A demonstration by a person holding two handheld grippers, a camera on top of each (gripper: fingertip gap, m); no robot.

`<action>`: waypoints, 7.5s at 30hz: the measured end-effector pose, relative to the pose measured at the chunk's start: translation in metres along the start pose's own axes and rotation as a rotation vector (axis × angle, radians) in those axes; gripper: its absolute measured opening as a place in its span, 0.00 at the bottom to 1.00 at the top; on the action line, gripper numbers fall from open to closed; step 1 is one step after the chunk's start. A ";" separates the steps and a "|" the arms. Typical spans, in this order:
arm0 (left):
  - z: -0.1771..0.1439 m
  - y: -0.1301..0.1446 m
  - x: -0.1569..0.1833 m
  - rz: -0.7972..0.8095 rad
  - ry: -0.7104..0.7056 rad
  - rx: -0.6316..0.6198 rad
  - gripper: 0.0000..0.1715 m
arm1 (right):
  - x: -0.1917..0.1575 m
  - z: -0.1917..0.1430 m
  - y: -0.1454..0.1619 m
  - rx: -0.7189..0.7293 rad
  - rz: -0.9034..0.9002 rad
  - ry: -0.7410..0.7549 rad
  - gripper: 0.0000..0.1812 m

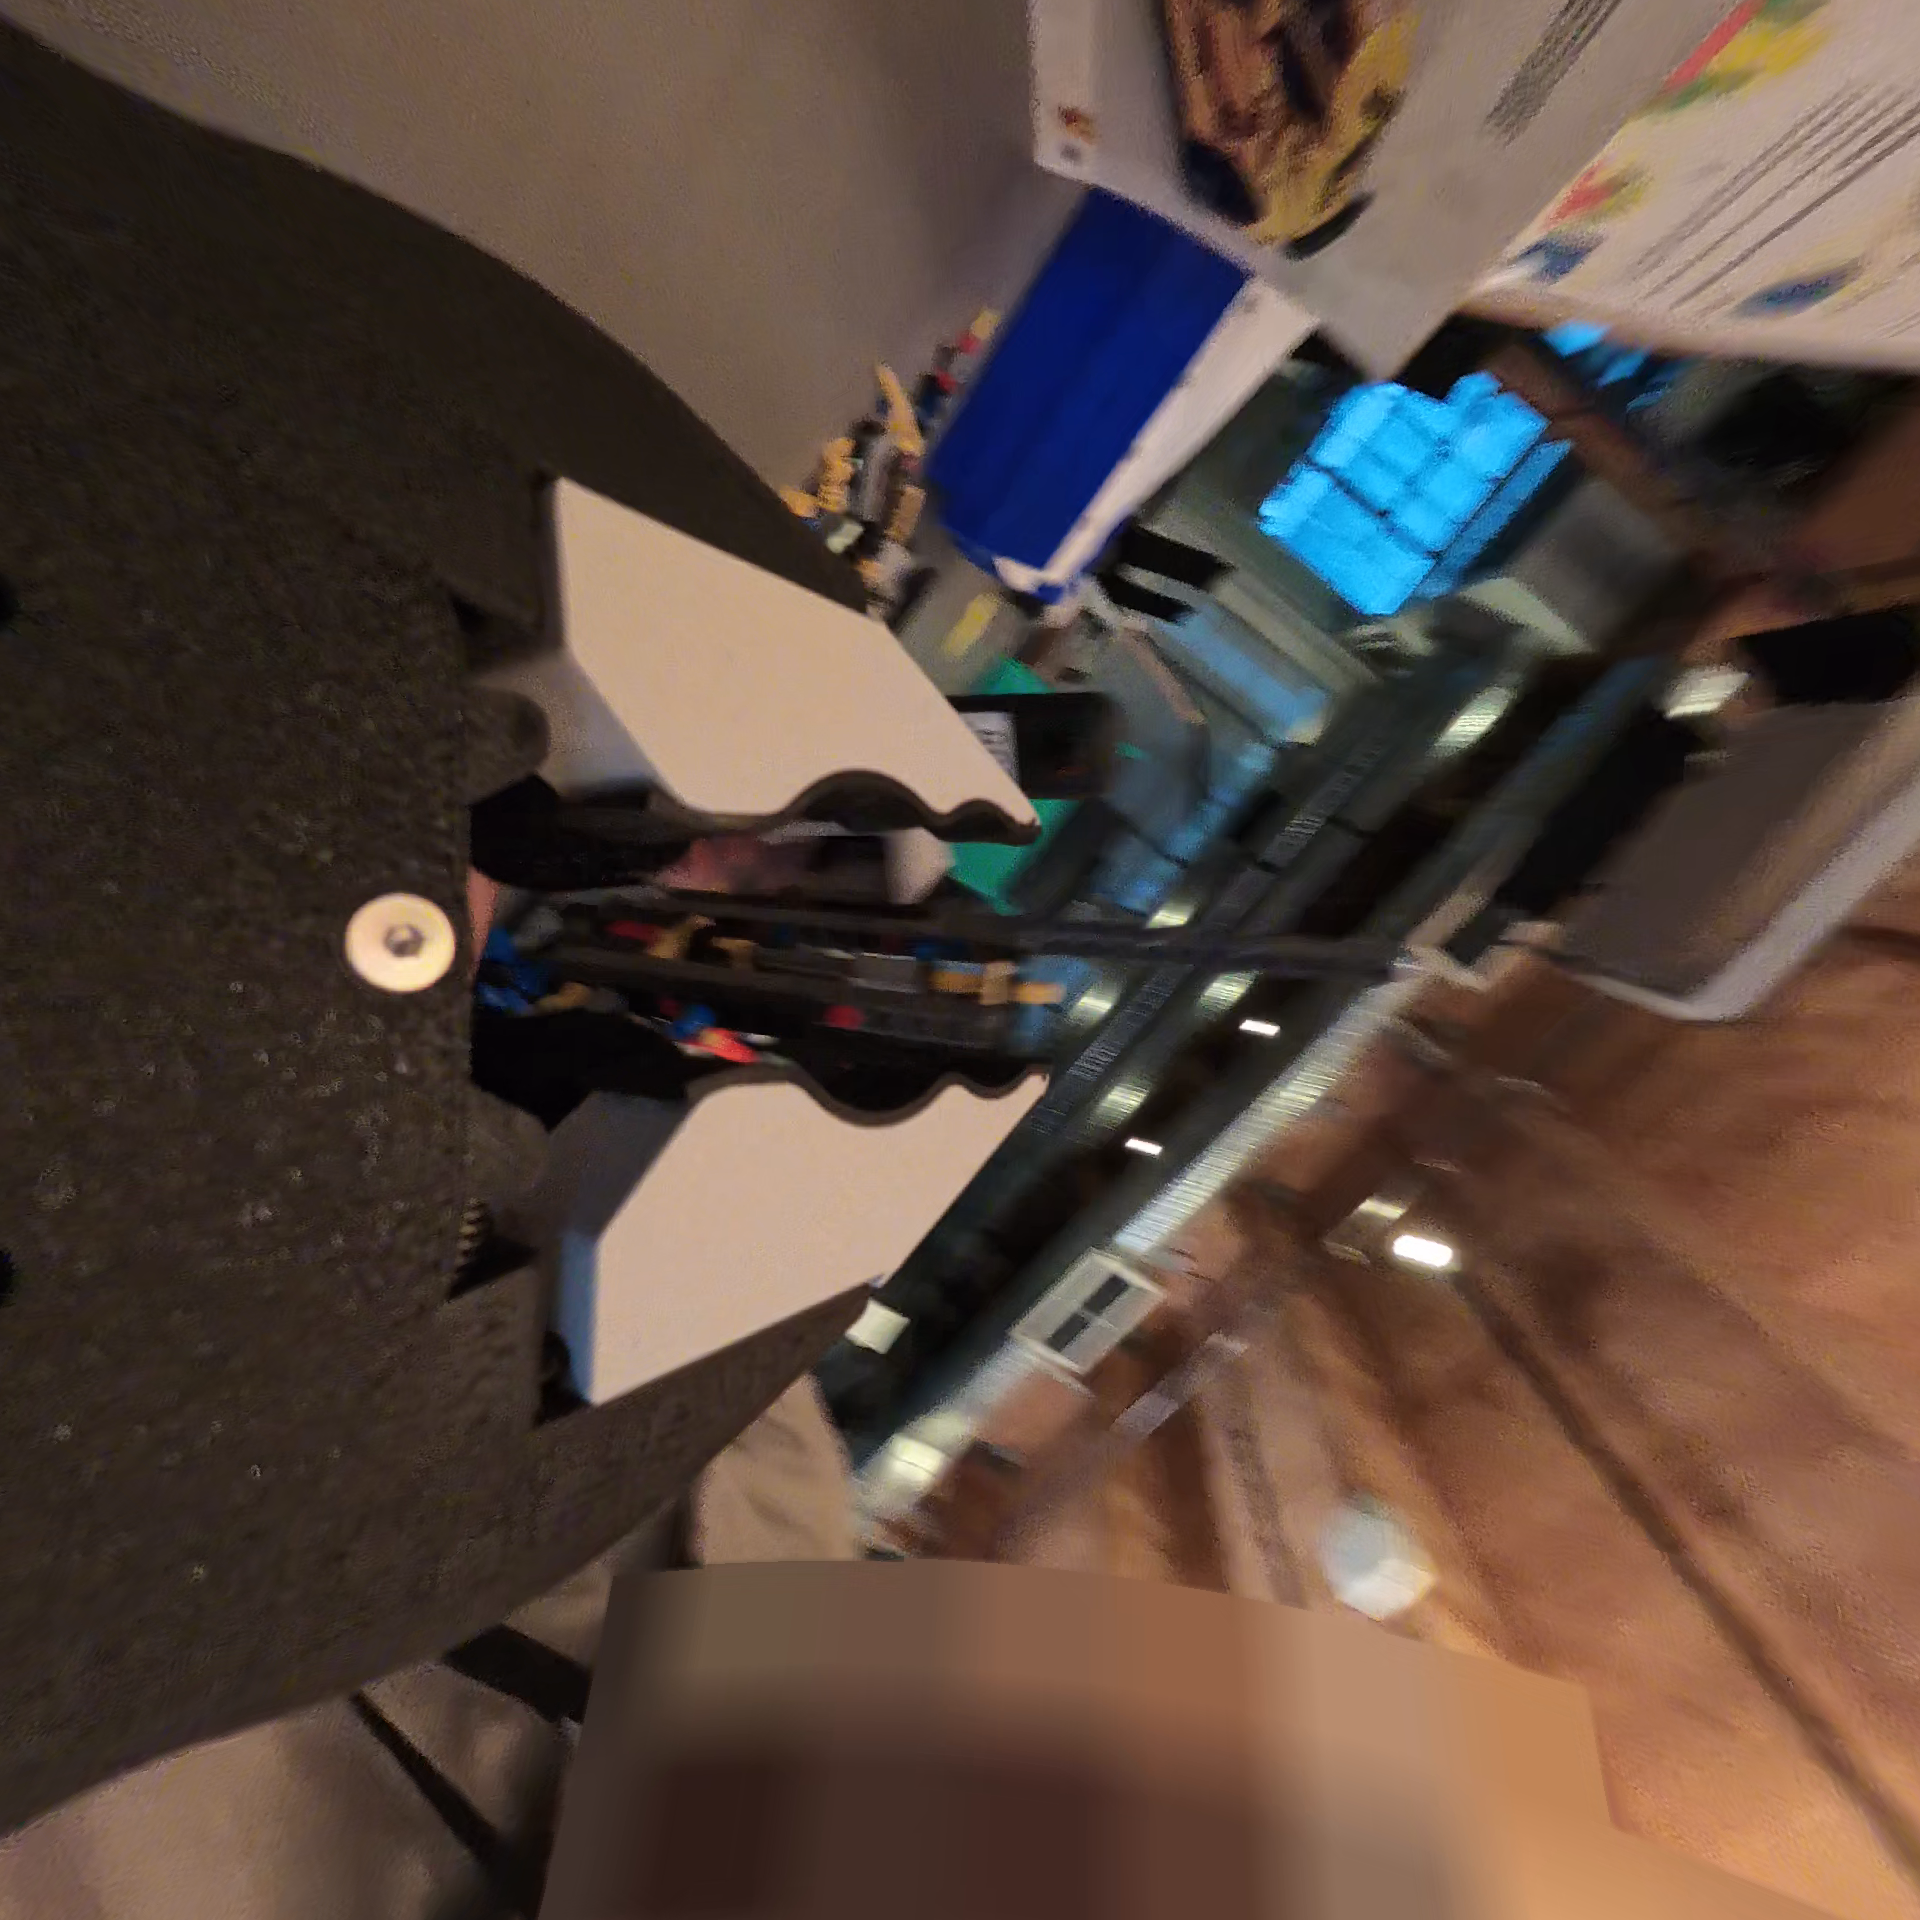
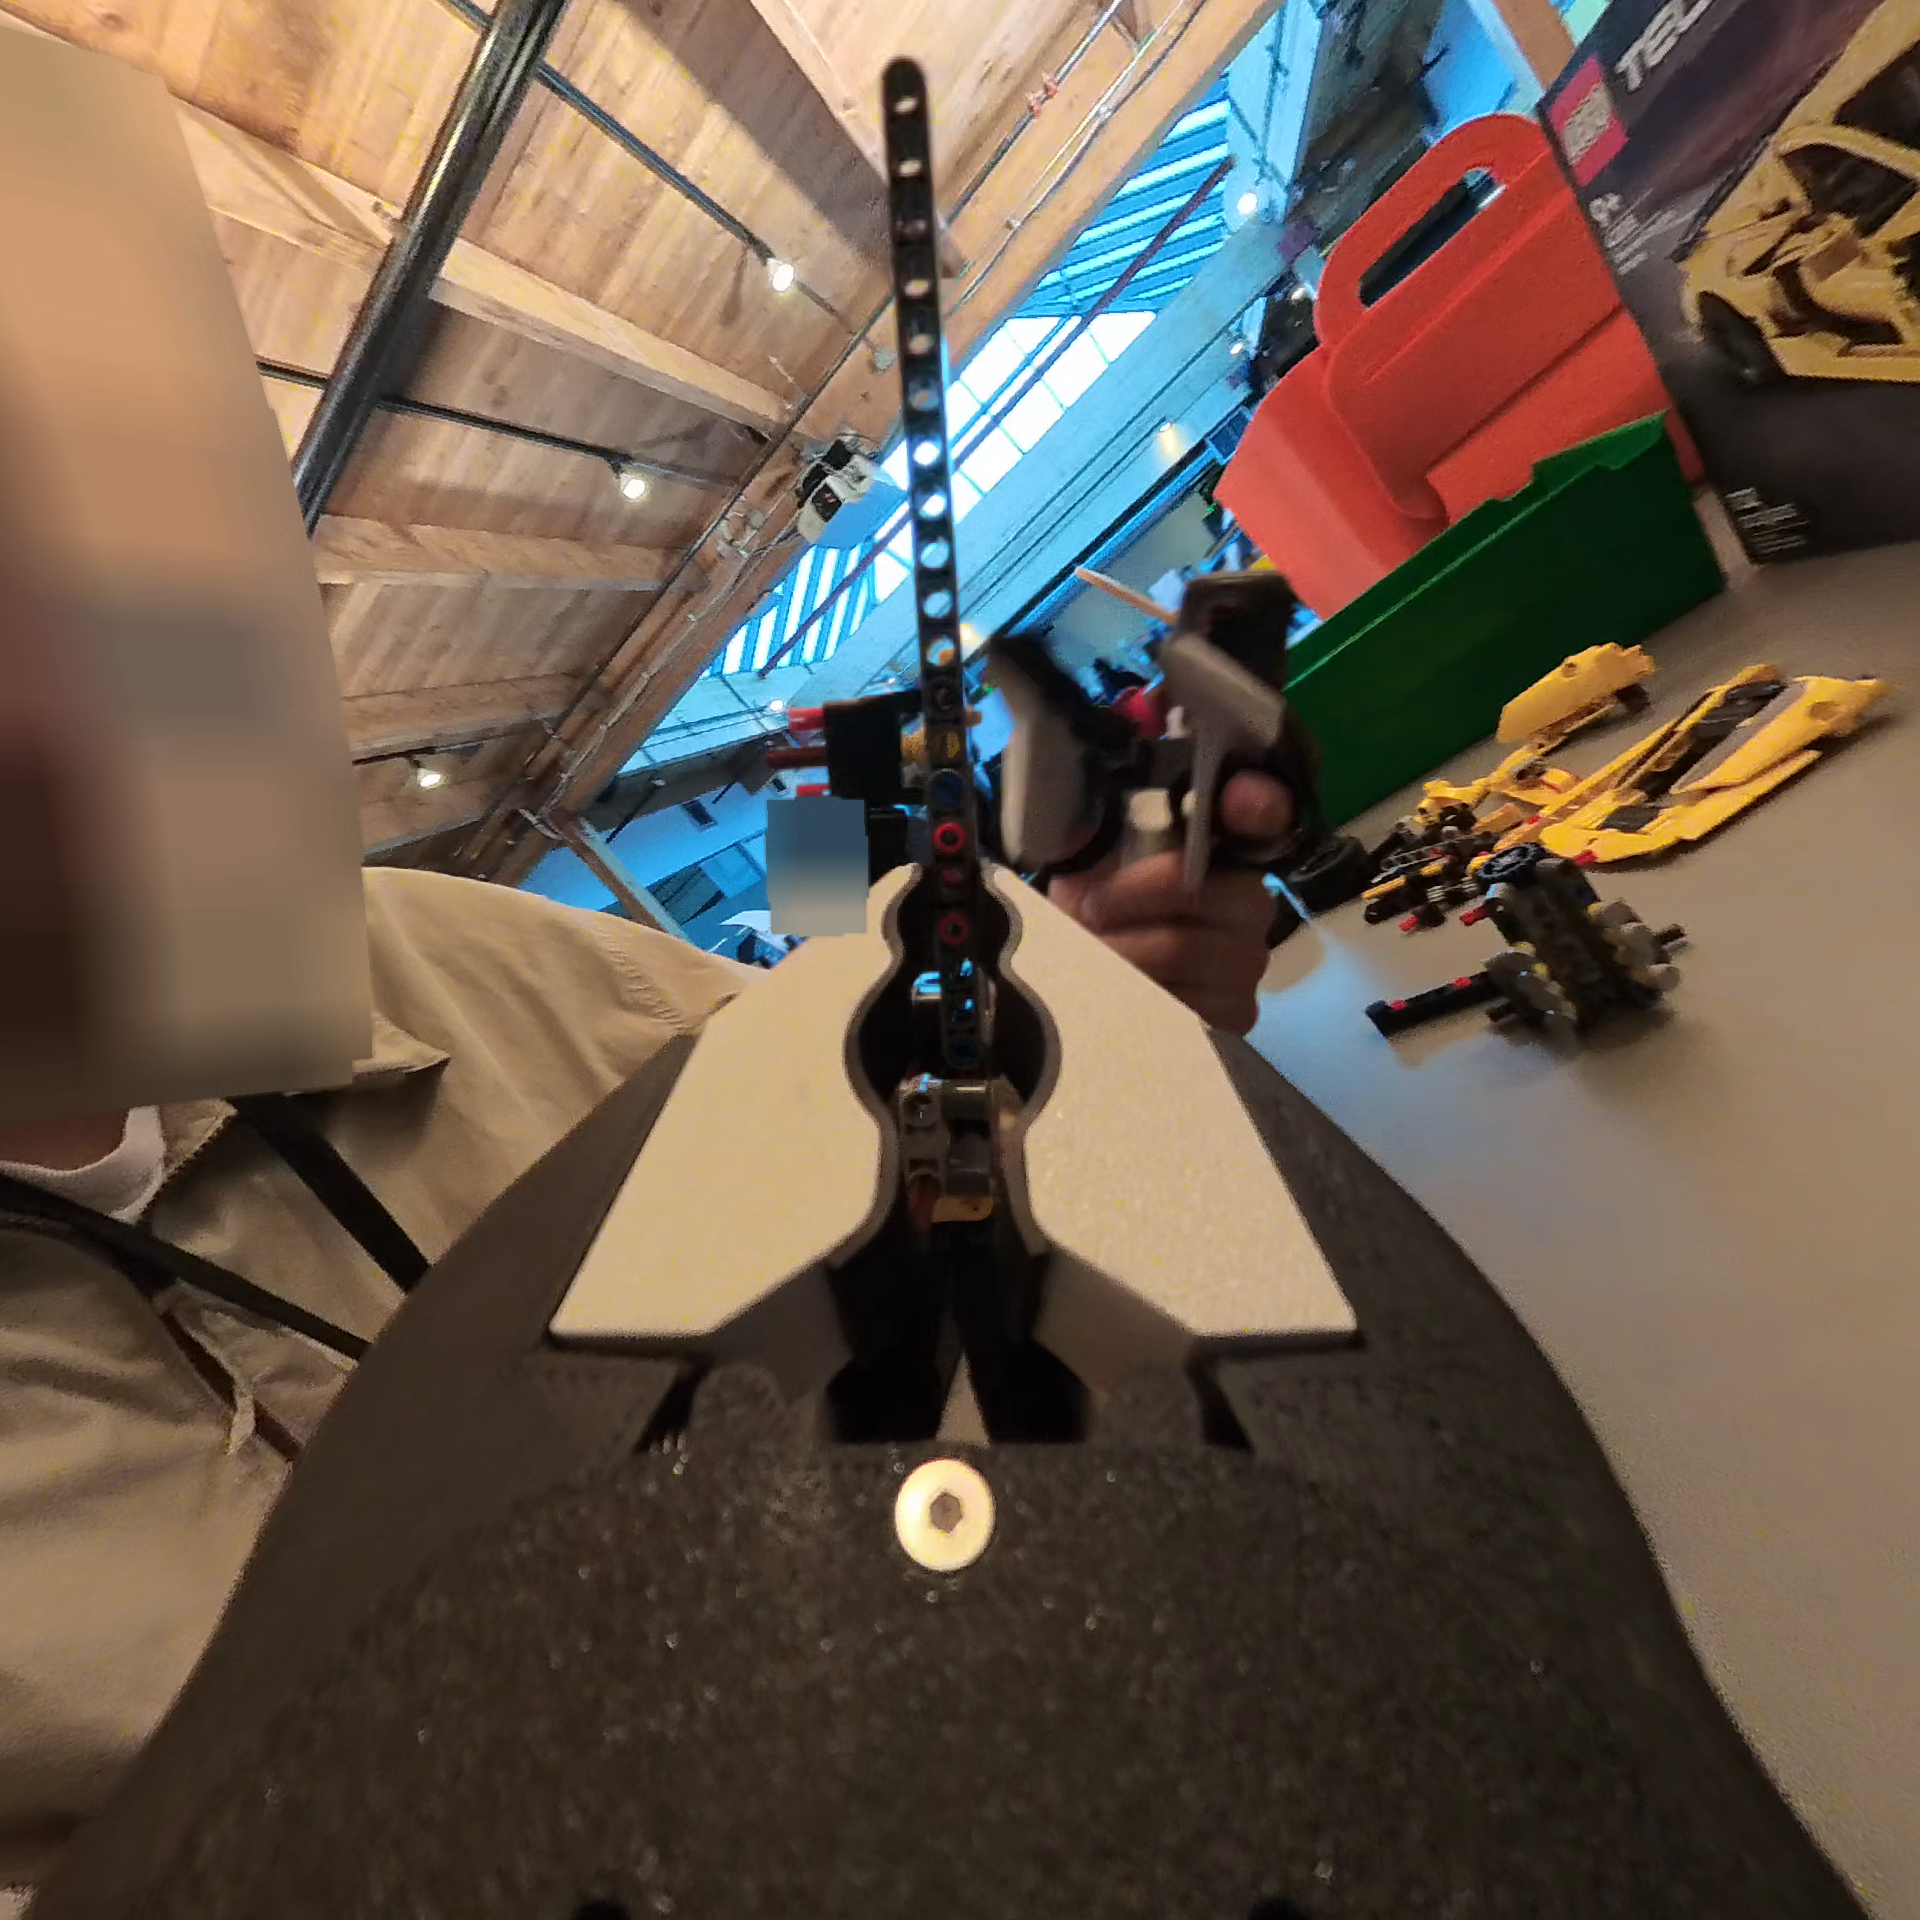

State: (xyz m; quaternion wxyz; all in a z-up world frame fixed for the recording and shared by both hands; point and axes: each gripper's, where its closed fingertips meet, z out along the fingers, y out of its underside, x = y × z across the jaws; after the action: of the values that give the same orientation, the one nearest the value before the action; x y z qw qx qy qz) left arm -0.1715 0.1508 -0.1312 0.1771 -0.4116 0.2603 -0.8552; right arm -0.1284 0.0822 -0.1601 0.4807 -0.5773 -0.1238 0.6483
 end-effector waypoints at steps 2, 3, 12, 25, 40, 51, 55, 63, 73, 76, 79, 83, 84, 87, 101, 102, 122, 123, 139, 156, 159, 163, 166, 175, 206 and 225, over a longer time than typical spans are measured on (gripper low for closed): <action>-0.017 -0.019 -0.018 0.035 -0.110 0.059 0.13 | -0.003 0.000 0.001 0.002 -0.009 -0.023 0.03; -0.018 -0.012 -0.026 0.100 -0.179 0.000 0.06 | -0.006 0.001 -0.002 0.025 -0.001 -0.046 0.03; 0.028 0.080 -0.013 0.178 -0.101 -0.352 0.19 | -0.016 0.013 0.001 0.059 0.074 -0.134 0.03; 0.006 0.044 0.022 0.352 -0.113 -0.478 0.29 | 0.011 0.015 0.023 -0.229 -0.299 0.267 0.03; 0.009 0.086 0.021 0.609 -0.170 -0.839 0.05 | -0.004 0.028 0.040 -0.352 -0.376 0.278 0.03; 0.009 0.085 0.018 0.626 -0.159 -0.769 0.05 | -0.005 0.026 0.032 -0.278 -0.308 0.215 0.03; -0.022 0.096 -0.009 0.627 -0.287 -0.862 0.05 | -0.045 -0.040 -0.072 0.184 -0.268 0.105 0.03; -0.005 0.082 -0.018 0.535 -0.308 -0.681 0.04 | -0.036 -0.057 -0.057 0.059 -0.052 0.085 0.03; -0.002 0.088 -0.060 0.515 -0.449 -0.576 0.05 | -0.015 -0.056 -0.040 -0.013 0.036 0.137 0.03; -0.006 0.090 -0.058 0.589 -0.454 -0.630 0.04 | 0.008 -0.055 0.044 -0.571 -0.251 0.331 0.03; -0.011 0.088 -0.056 0.583 -0.456 -0.641 0.04 | 0.025 -0.061 0.117 -0.972 -0.338 0.372 0.03; -0.021 0.090 -0.059 0.555 -0.457 -0.691 0.05 | 0.052 -0.066 0.160 -1.183 -0.307 0.426 0.03; -0.023 0.090 -0.059 0.549 -0.454 -0.692 0.05 | 0.052 -0.061 0.160 -1.159 -0.300 0.422 0.03; -0.024 0.091 -0.058 0.528 -0.435 -0.692 0.05 | 0.054 -0.059 0.157 -1.148 -0.344 0.415 0.07; -0.001 0.115 -0.030 0.705 -0.295 -0.750 0.05 | 0.029 -0.005 0.046 -0.493 -0.511 0.393 0.05; 0.000 0.117 -0.029 0.723 -0.293 -0.757 0.04 | 0.028 -0.003 0.050 -0.505 -0.506 0.381 0.05; 0.011 0.110 -0.022 0.802 -0.318 -0.740 0.05 | 0.019 0.004 0.038 -0.449 -0.523 0.389 0.00; 0.011 0.109 -0.021 0.807 -0.321 -0.745 0.05 | 0.018 0.005 0.037 -0.443 -0.537 0.390 0.00; 0.017 0.104 -0.037 1.171 -0.500 -0.761 0.04 | 0.012 -0.029 0.002 -0.354 -0.466 0.491 0.07; 0.010 0.093 -0.050 1.637 -0.685 -0.894 0.04 | 0.037 -0.005 0.026 -0.358 -0.334 0.524 0.06; 0.009 0.094 -0.051 1.631 -0.688 -0.896 0.04 | 0.039 -0.006 0.027 -0.357 -0.330 0.531 0.05; 0.010 0.092 -0.050 1.650 -0.695 -0.893 0.04 | 0.041 -0.009 0.022 -0.344 -0.350 0.559 0.04; 0.009 0.095 -0.051 1.683 -0.698 -0.916 0.04 | 0.045 -0.005 0.031 -0.374 -0.340 0.559 0.03; 0.006 0.101 -0.057 1.644 -0.676 -0.935 0.04 | 0.051 -0.004 0.037 -0.366 -0.252 0.545 0.02; 0.025 0.074 -0.046 1.094 -0.716 -0.578 0.04 | 0.041 -0.257 -0.013 -0.590 -0.250 1.261 0.01; 0.033 0.162 -0.001 0.363 -0.144 -0.782 0.04 | -0.008 0.007 0.059 -0.567 -0.335 0.259 0.19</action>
State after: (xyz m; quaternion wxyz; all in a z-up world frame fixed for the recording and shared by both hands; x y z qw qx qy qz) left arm -0.1304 0.0115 -0.2101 0.1733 -0.4539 0.6196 -0.6164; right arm -0.1642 0.0487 -0.1953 0.4130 -0.7366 -0.3299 0.4218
